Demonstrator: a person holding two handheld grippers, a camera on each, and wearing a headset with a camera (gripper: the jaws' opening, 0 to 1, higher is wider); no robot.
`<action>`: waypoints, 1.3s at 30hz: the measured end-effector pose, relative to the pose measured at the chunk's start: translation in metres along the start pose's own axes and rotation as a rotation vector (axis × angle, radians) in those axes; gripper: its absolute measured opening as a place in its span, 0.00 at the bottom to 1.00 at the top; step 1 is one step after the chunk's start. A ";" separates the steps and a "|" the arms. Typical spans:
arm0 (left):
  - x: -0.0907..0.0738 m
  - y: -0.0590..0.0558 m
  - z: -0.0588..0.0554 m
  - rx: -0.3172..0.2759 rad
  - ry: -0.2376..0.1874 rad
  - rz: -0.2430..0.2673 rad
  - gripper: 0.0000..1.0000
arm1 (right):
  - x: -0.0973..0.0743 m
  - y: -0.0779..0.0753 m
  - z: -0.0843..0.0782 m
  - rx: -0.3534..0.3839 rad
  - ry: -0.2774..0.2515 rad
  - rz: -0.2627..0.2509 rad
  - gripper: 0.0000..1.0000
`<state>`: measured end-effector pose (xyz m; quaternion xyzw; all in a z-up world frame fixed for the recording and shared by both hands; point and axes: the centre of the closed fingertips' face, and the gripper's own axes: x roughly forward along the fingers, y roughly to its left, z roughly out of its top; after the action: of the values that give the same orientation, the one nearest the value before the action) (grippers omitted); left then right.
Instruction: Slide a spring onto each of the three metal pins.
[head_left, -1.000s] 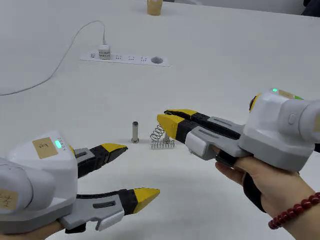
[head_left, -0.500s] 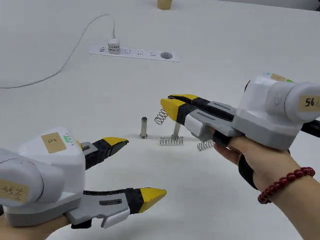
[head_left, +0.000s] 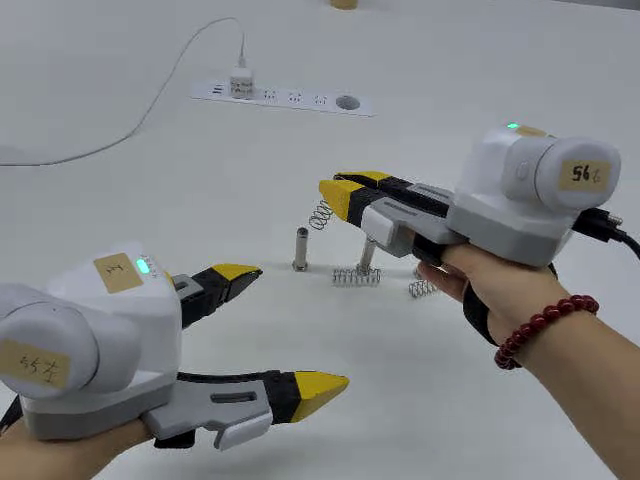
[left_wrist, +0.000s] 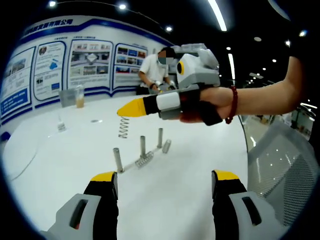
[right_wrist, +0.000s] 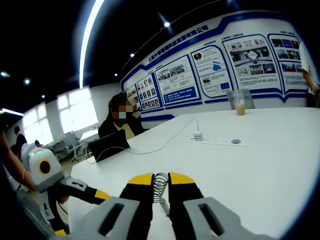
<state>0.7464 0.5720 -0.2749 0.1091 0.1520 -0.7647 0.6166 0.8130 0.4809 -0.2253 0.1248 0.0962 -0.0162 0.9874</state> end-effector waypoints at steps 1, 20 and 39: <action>0.000 0.000 0.000 -0.002 0.001 0.001 0.79 | 0.001 0.000 -0.001 0.001 0.003 -0.002 0.11; 0.000 0.000 -0.006 -0.029 0.006 -0.001 0.80 | 0.018 -0.003 -0.018 -0.041 0.052 -0.019 0.12; 0.001 0.001 -0.006 -0.054 0.000 0.008 0.79 | 0.025 0.005 -0.023 -0.287 0.098 -0.008 0.12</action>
<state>0.7475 0.5735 -0.2811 0.0931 0.1722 -0.7578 0.6225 0.8339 0.4911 -0.2505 -0.0174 0.1459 -0.0001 0.9891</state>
